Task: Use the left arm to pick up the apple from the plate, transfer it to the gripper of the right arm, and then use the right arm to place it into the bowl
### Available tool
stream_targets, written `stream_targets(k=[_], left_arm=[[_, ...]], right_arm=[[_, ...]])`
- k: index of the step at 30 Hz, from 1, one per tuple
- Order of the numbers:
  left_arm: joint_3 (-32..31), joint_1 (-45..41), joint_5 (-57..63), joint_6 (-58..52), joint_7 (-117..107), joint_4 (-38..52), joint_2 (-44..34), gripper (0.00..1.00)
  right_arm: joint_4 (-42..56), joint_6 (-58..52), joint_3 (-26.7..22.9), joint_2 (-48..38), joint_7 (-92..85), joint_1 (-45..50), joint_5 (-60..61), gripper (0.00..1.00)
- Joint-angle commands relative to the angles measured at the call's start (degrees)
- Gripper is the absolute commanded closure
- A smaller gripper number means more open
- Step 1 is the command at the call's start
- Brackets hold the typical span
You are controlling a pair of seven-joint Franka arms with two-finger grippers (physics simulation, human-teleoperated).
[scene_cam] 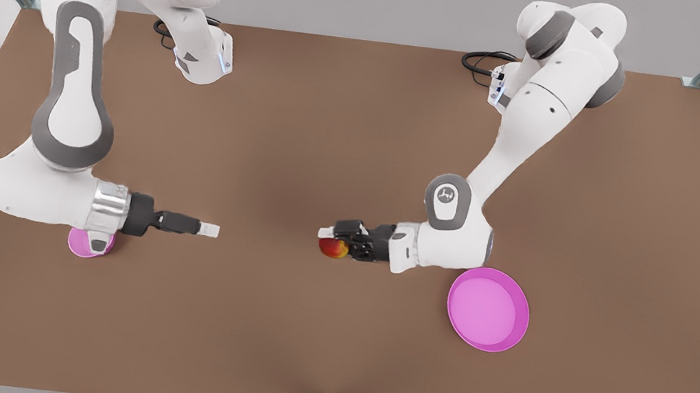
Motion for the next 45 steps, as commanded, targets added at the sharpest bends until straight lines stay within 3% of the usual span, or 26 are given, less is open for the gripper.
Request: stream_targets(k=[1, 7, 9, 15, 32, 38, 45], left_arm=[[-2.3, 0.6, -15.6, 2.5, 69.4, 0.9, 1.0, 0.38], [-3.8, 0.7, -20.9, 2.3, 93.7, 1.0, 3.5, 0.39], [-3.7, -0.4, -21.2, 2.8, 96.8, 1.9, 4.3, 0.40], [-3.5, -4.2, -21.2, 5.7, 102.3, 8.6, 10.3, 0.40], [-3.4, -3.6, -20.9, 5.7, 102.0, 8.0, 9.9, 0.40], [-3.5, -5.2, -21.1, 8.0, 102.0, 8.0, 10.2, 0.39], [-3.5, -6.0, -21.2, 8.8, 102.0, 8.0, 10.3, 0.39]], right_arm=[[1.1, 2.9, 0.4, 3.0, -11.6, 0.2, 19.5, 0.00], [0.4, -2.9, 1.9, 9.9, -33.1, 0.3, 32.4, 0.00], [-2.8, -3.8, 5.6, 9.9, -37.2, 0.2, 33.4, 0.00], [-4.0, -3.0, 9.3, 9.5, -39.2, 0.2, 34.8, 0.00], [-6.4, -3.2, 7.3, 12.3, -44.4, 0.5, 27.9, 0.00], [0.3, -2.7, 7.3, 18.6, -42.0, 1.1, 28.1, 0.00], [-0.7, -3.7, 7.5, 18.4, -42.1, 1.1, 25.7, 0.00]])
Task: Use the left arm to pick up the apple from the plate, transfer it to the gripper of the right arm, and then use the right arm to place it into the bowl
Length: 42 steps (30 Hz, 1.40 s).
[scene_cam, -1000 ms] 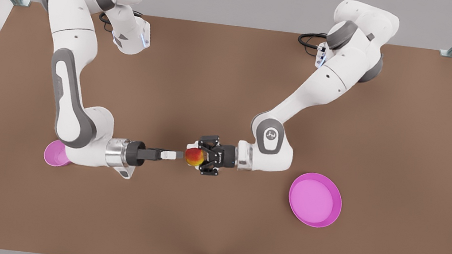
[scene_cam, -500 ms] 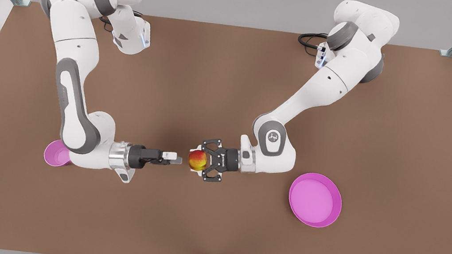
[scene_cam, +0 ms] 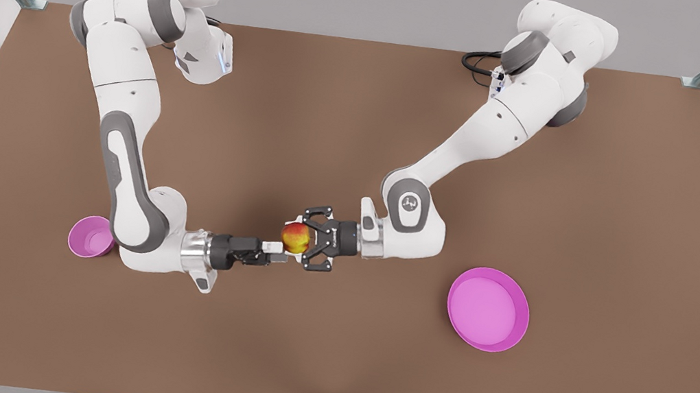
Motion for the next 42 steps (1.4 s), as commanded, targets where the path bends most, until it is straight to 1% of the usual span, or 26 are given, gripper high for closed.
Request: stream_targets(k=[1, 6, 12, 16, 24, 27, 31, 32, 33, 34, 35, 36, 37, 38, 39, 40, 42], left_arm=[[0.0, 0.0, 0.3, 0.6, 8.6, 0.0, -0.1, 0.39], [0.1, -0.4, 0.3, 0.7, 8.6, 0.0, -0.1, 0.39], [0.1, -0.5, 0.3, 1.0, 8.6, 0.0, 0.1, 0.39], [0.1, -0.8, 0.3, 1.4, 8.6, 0.0, 0.2, 0.39], [0.1, -1.1, 0.3, 1.6, 8.6, 0.0, 0.2, 0.39], [0.1, -1.1, 0.3, 1.6, 8.6, 0.0, 0.2, 0.39], [0.1, -1.1, 0.3, 1.6, 8.6, 0.0, 0.2, 0.39], [0.1, -1.1, 0.3, 1.6, 8.6, 0.0, 0.2, 0.39], [0.1, -1.1, 0.3, 1.6, 8.6, 0.0, 0.2, 0.39], [0.1, -1.1, 0.3, 1.6, 8.6, 0.0, 0.2, 0.39], [0.1, -1.1, 0.3, 1.6, 8.6, 0.0, 0.2, 0.39], [0.1, -1.1, 0.3, 1.6, 8.6, 0.0, 0.2, 0.39], [0.1, -1.1, 0.3, 1.6, 8.6, 0.0, 0.2, 0.38], [0.1, -1.1, 0.4, 1.6, 8.6, 0.0, 0.2, 0.29], [0.1, -1.1, 0.4, 1.7, 8.6, 0.0, 0.2, 0.13], [0.1, -1.1, 0.3, 1.7, 8.6, 0.0, 0.2, 0.06], [0.1, -1.1, 0.4, 1.9, 8.4, 0.0, 0.2, 0.01]], right_arm=[[-0.6, -0.6, 0.1, -0.2, -3.8, 0.1, -1.8, 0.00], [-2.2, -3.5, 0.4, -1.7, -3.9, -1.1, -4.7, 0.00], [-4.7, -3.5, 0.9, -3.6, -4.5, -1.0, -4.6, 0.00], [-3.8, 0.2, 1.0, -3.0, -4.6, -0.5, -3.4, 0.00], [-4.2, 0.5, 1.1, -3.1, -4.6, 0.2, -2.8, 0.00], [-4.4, 1.6, 2.4, -3.1, -4.6, 0.4, -2.8, 0.00], [-4.4, 3.1, 2.7, -3.1, -4.7, 1.1, -2.8, 0.00], [-4.4, 3.2, 2.7, -3.1, -4.7, 1.1, -2.7, 0.04], [-4.4, 4.1, 2.9, -3.1, -4.7, 1.4, -2.7, 0.10], [-4.4, 4.2, 3.0, -3.1, -4.7, 1.4, -2.7, 0.13], [-4.4, 4.2, 3.0, -3.1, -4.7, 1.4, -2.7, 0.20], [-4.3, 4.2, 3.0, -3.1, -4.7, 1.4, -2.7, 0.22], [-4.4, 4.2, 3.0, -3.1, -4.7, 1.4, -2.7, 0.25], [-4.3, 4.2, 3.0, -3.1, -4.7, 1.4, -2.8, 0.27], [-4.3, 4.2, 3.0, -3.1, -4.7, 1.4, -2.8, 0.28], [-4.3, 4.2, 3.0, -3.1, -4.7, 1.4, -2.8, 0.31], [-4.3, 4.2, 3.0, -3.1, -4.7, 1.4, -2.8, 0.31]])
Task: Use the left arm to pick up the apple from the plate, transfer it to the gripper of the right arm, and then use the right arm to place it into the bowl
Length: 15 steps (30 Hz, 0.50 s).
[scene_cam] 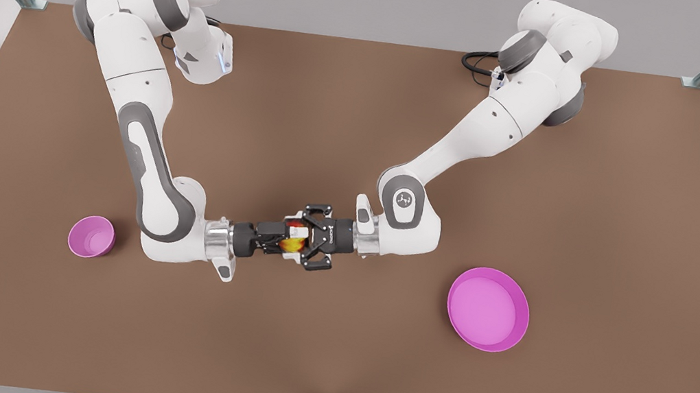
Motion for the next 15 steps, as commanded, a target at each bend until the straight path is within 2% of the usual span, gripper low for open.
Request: stream_targets(k=[1, 11, 14, 15], left_arm=[[0.0, 0.0, 0.1, -0.1, -0.4, 0.0, -0.1, 0.00], [0.1, 0.3, 0.3, -0.1, -0.4, -0.2, -0.1, 0.01], [0.1, 2.5, 1.1, -0.2, -0.7, -1.4, -0.4, 0.01], [0.2, 5.2, 1.5, -1.1, -1.1, -4.3, -1.5, 0.00]], right_arm=[[0.0, 0.4, 0.0, -0.1, -0.5, 0.0, -0.2, 0.31], [0.6, -1.4, -0.7, -0.1, -0.4, -5.5, -4.6, 0.31], [1.0, -1.3, -0.7, -0.1, -0.2, -8.9, -6.2, 0.31], [1.0, -1.1, -0.7, -0.2, -0.1, -10.2, -9.4, 0.31]])
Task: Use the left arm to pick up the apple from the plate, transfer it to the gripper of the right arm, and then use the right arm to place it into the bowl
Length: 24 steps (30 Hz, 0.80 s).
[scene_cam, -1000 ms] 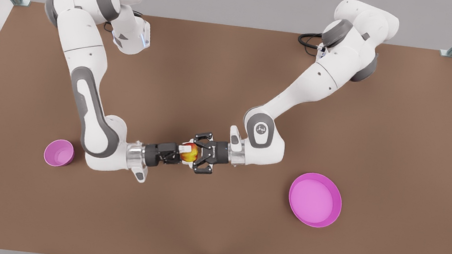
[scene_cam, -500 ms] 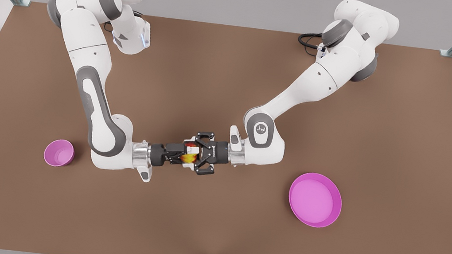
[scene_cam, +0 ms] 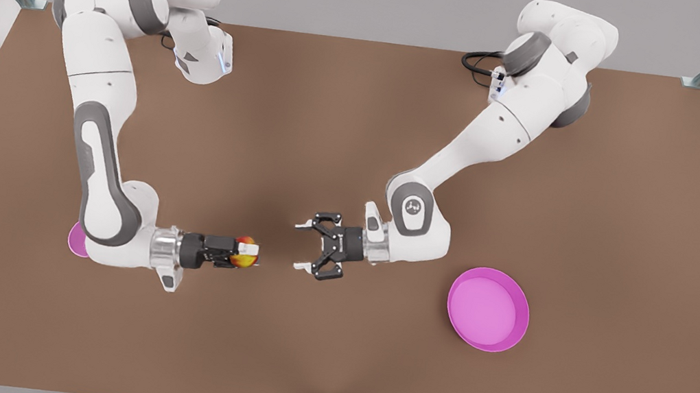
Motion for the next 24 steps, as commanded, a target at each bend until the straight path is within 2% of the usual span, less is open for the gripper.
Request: stream_targets(k=[1, 2, 4, 6, 8, 11, 12, 13, 14, 16, 20, 24], left_arm=[[0.1, 4.4, 3.5, -1.6, -4.1, -5.2, -2.4, 0.00], [0.2, 9.5, 19.0, -3.4, -20.9, -8.8, -4.0, 0.00], [-0.6, 18.5, 51.5, -17.4, -57.3, -8.0, -5.8, 0.00], [-0.2, 24.0, 79.9, -31.0, -79.4, -6.5, -12.6, 0.00], [0.1, 26.1, 94.5, -48.2, -101.0, -5.5, -21.6, 0.00], [3.9, 26.6, 97.5, -56.2, -121.4, -5.2, -34.4, 0.00], [5.6, 26.3, 96.6, -58.2, -123.9, -5.2, -36.4, 0.00], [16.2, 21.1, 90.3, -57.6, -124.2, -7.4, -42.0, 0.00], [30.3, 11.1, 85.2, -55.0, -124.2, -12.6, -47.3, 0.00], [31.6, 9.9, 85.2, -52.4, -124.9, -16.6, -50.7, 0.00], [31.5, 9.6, 85.7, -52.9, -127.6, -9.4, -44.4, 0.00], [31.4, 9.5, 85.2, -52.9, -127.6, -9.4, -43.3, 0.00]], right_arm=[[0.1, 0.3, 0.0, -0.2, 0.1, -2.1, -5.9, 0.31], [0.1, 2.2, -0.2, -0.1, 0.0, -3.3, -10.1, 0.31], [0.1, 4.7, -0.2, -0.4, 0.2, -4.4, -18.2, 0.31], [0.0, 4.7, 0.0, -1.8, 0.5, -8.1, -28.9, 0.31], [0.1, 5.0, 0.0, -3.9, 0.6, -10.5, -39.5, 0.31], [0.1, 5.4, -0.2, -5.9, 1.3, -12.4, -54.2, 0.31], [0.0, 5.7, -0.2, -5.9, 1.3, -12.7, -57.5, 0.31], [0.1, 5.7, -0.2, -6.0, 1.4, -13.0, -61.1, 0.31], [0.1, 5.9, -0.2, -5.9, 1.5, -13.7, -64.3, 0.31], [0.1, 5.9, -1.8, -5.3, 1.6, -13.9, -68.4, 0.31], [0.4, 7.9, -4.0, -4.7, 0.4, -15.6, -74.0, 0.31], [0.4, 7.5, -4.2, -3.6, -0.1, -17.1, -78.8, 0.31]])
